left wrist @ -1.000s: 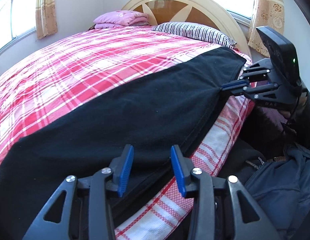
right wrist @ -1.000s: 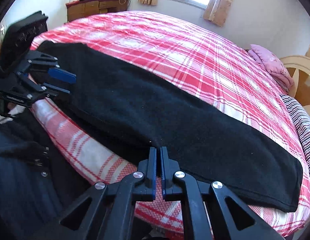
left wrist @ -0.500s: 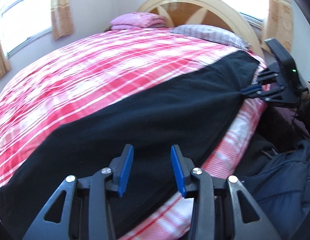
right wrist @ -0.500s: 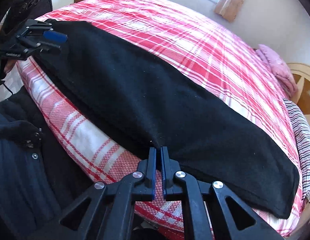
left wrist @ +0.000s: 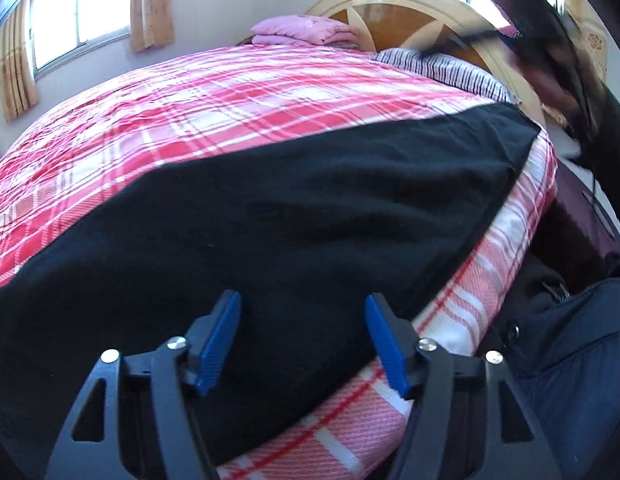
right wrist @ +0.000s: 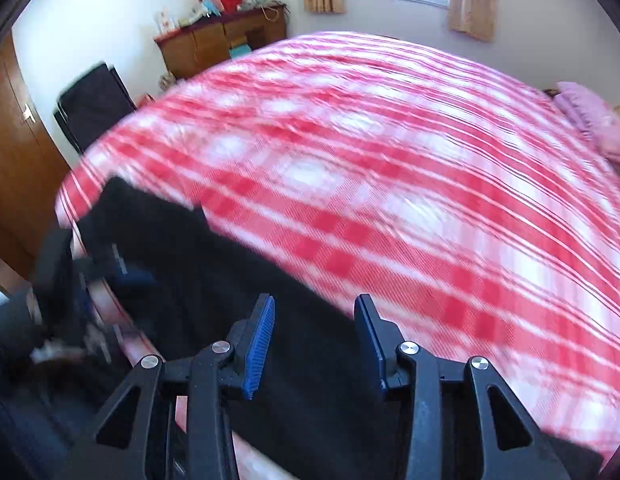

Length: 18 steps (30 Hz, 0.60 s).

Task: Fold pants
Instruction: 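Grasp the pants end with the right tool, adjust it, and release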

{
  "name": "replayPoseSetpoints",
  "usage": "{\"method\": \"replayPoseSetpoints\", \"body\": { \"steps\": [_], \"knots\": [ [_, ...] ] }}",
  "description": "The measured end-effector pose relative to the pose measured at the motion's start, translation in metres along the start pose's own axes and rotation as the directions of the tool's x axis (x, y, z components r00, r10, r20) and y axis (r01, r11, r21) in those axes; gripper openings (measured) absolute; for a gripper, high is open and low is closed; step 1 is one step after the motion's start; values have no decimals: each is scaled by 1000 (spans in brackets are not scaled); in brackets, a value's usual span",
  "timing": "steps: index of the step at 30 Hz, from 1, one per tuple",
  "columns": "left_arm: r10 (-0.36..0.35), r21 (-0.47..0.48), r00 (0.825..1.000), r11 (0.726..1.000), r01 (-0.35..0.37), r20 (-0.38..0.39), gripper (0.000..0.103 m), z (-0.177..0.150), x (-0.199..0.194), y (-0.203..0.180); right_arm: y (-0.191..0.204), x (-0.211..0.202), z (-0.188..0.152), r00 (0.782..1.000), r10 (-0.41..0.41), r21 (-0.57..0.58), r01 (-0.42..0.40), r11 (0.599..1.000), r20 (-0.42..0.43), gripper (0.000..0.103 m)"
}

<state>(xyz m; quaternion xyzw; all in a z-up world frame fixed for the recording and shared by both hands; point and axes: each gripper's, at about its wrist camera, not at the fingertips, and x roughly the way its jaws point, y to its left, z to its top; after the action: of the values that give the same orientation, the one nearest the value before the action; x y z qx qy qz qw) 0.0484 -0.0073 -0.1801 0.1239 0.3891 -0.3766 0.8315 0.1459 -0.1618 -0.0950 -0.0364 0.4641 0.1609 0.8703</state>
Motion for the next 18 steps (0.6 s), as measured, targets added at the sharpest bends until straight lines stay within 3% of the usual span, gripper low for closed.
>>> {"method": "replayPoseSetpoints", "body": {
  "steps": [5, 8, 11, 16, 18],
  "knots": [
    [-60, -5, 998, 998, 60, -13, 70, -7, -3, -5, 23, 63, 40, 998, 46, 15, -45, 999, -30, 44],
    [-68, 18, 998, 998, 68, -9, 70, -11, -6, -8, 36, 98, 55, 992, 119, 65, -116, 991, -49, 44],
    [-78, -4, 997, 997, 78, 3, 70, -13, -5, -5, 43, 129, 65, 974, 218, 143, -207, 968, -61, 44],
    [-60, 29, 998, 998, 60, 5, 72, -13, -6, -9, 55, 163, 69, 921, 380, 274, -345, 898, -87, 44],
    [-64, 30, 998, 998, 64, 4, 73, -14, -6, -11, 61, 168, 68, 913, 395, 276, -356, 893, -102, 43]
  ]
}}
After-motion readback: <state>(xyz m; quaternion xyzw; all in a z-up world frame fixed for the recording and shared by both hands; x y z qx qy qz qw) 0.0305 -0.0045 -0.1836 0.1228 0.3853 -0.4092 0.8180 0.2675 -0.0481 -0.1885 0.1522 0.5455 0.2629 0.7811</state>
